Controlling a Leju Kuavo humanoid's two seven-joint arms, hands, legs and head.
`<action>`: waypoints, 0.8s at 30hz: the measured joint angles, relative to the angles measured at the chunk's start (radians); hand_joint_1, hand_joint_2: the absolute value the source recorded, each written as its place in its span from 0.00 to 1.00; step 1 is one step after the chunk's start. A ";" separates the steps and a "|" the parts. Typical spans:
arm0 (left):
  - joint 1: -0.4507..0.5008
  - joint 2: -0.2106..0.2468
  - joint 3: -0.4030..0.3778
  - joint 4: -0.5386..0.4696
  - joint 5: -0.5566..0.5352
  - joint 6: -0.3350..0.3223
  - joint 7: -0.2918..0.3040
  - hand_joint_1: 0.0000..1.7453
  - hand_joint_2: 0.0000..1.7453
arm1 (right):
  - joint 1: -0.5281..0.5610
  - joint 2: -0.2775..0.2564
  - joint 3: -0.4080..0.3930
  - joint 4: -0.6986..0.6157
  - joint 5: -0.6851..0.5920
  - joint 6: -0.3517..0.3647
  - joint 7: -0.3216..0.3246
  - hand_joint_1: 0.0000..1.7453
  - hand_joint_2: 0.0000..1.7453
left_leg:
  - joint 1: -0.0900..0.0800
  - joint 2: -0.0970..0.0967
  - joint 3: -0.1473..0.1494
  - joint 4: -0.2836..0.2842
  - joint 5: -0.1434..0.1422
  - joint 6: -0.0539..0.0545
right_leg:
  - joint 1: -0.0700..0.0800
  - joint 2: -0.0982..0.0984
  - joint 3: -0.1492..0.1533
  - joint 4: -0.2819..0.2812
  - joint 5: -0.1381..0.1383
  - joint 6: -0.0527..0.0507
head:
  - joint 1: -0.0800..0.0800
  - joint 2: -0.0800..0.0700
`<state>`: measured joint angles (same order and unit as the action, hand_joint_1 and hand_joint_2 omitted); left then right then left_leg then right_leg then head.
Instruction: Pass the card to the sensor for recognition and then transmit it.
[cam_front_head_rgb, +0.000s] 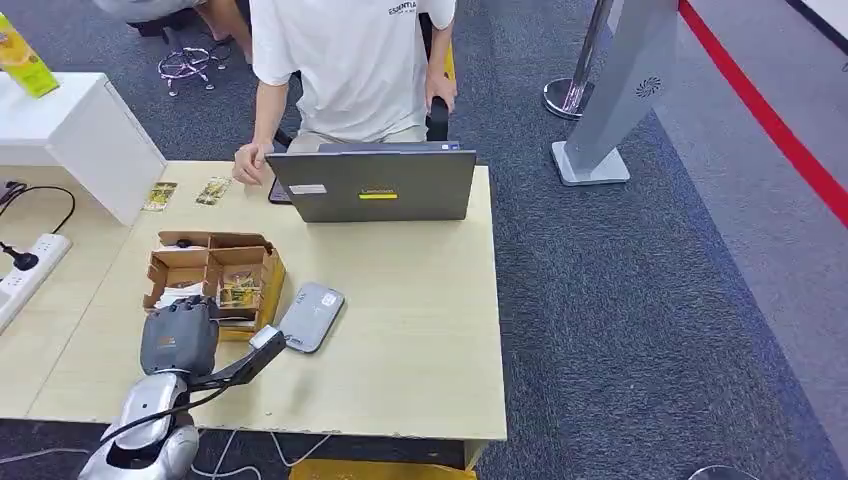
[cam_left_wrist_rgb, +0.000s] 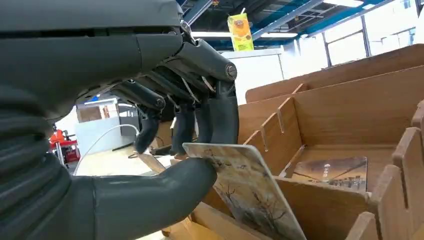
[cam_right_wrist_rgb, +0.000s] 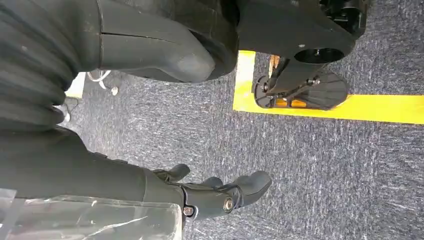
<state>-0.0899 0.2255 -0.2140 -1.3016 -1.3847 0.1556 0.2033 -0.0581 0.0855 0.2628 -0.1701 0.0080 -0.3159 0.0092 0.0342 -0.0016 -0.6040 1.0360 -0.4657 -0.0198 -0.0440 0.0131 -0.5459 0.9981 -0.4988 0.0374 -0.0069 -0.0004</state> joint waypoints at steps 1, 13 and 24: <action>0.000 0.000 0.001 0.001 0.002 0.000 -0.002 1.00 1.00 | 0.000 0.000 0.001 0.000 0.000 0.000 0.000 0.00 1.00 | 0.000 0.000 0.000 0.000 0.000 0.000 | 0.000 0.000 0.000 0.000 0.000 0.000 | 0.000 0.000; 0.000 -0.006 0.004 0.001 -0.002 0.032 -0.011 1.00 1.00 | 0.000 -0.001 0.003 0.000 0.000 -0.001 -0.002 0.00 1.00 | 0.000 0.000 0.000 0.000 0.000 0.000 | 0.000 0.000 0.000 0.000 0.000 0.000 | 0.000 0.000; 0.010 -0.011 0.005 -0.053 -0.009 0.074 -0.042 1.00 1.00 | 0.001 -0.001 0.003 0.000 -0.008 -0.008 -0.006 0.00 1.00 | 0.000 0.000 0.000 0.000 0.000 0.000 | 0.000 0.000 0.000 0.000 0.000 0.000 | 0.000 0.000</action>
<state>-0.0794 0.2144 -0.2094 -1.3549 -1.3935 0.2300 0.1614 -0.0574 0.0847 0.2655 -0.1701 0.0000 -0.3242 0.0034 0.0342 -0.0016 -0.6040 1.0361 -0.4657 -0.0198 -0.0440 0.0131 -0.5458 0.9981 -0.4988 0.0374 -0.0069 -0.0004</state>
